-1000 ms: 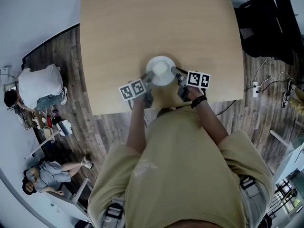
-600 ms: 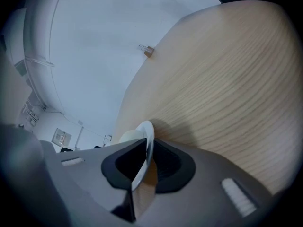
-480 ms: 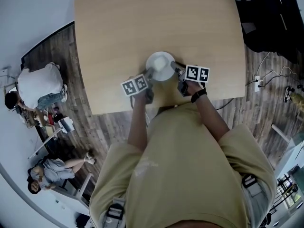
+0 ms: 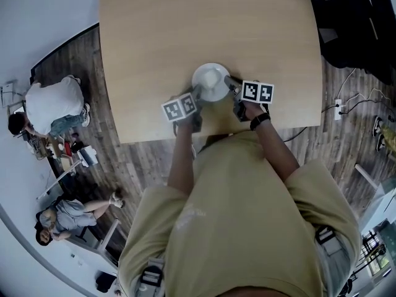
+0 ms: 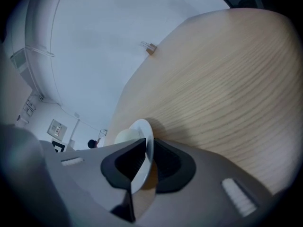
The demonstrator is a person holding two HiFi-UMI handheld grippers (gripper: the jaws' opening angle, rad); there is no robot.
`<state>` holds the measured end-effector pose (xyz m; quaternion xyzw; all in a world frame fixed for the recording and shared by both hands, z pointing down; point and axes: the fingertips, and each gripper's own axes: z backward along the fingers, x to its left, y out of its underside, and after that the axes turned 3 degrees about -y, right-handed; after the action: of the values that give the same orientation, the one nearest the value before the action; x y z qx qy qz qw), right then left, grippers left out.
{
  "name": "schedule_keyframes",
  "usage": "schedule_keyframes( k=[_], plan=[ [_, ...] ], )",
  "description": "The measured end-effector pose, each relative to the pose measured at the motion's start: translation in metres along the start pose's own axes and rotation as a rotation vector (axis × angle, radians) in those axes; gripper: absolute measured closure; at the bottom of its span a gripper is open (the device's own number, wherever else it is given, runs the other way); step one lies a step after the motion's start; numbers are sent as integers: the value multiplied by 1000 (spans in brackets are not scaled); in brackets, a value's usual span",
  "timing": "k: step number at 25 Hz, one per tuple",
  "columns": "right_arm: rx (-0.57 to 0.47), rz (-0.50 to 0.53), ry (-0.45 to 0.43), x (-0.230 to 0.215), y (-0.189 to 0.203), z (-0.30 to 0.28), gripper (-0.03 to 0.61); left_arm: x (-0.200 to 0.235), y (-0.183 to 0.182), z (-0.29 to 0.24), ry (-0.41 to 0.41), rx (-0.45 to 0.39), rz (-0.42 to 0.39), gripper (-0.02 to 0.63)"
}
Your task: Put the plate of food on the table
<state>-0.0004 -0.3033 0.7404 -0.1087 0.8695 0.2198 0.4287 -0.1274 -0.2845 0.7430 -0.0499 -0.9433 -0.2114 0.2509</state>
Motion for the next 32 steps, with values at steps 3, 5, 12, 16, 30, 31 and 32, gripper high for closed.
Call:
schedule_keyframes(
  k=[3, 5, 12, 16, 30, 31, 32],
  plan=[
    [5, 20, 12, -1, 1, 4, 527, 0, 1, 8, -2, -23, -4, 523],
    [8, 44, 24, -1, 2, 8, 493, 0, 1, 13, 5, -40, -4, 522],
    [-55, 213, 56, 9, -7, 27, 474, -6, -9, 34, 8, -134, -86, 520],
    [-127, 412, 66, 35, -18, 45, 474, -18, -25, 56, 8, -253, -161, 515],
    [-382, 754, 142, 127, -38, 101, 556, -50, -61, 140, -45, -544, -399, 594],
    [-402, 767, 145, 134, -38, 105, 570, -52, -62, 146, -45, -558, -411, 603],
    [-422, 781, 148, 140, -38, 109, 574, -56, -64, 152, -42, -572, -422, 611]
  ],
)
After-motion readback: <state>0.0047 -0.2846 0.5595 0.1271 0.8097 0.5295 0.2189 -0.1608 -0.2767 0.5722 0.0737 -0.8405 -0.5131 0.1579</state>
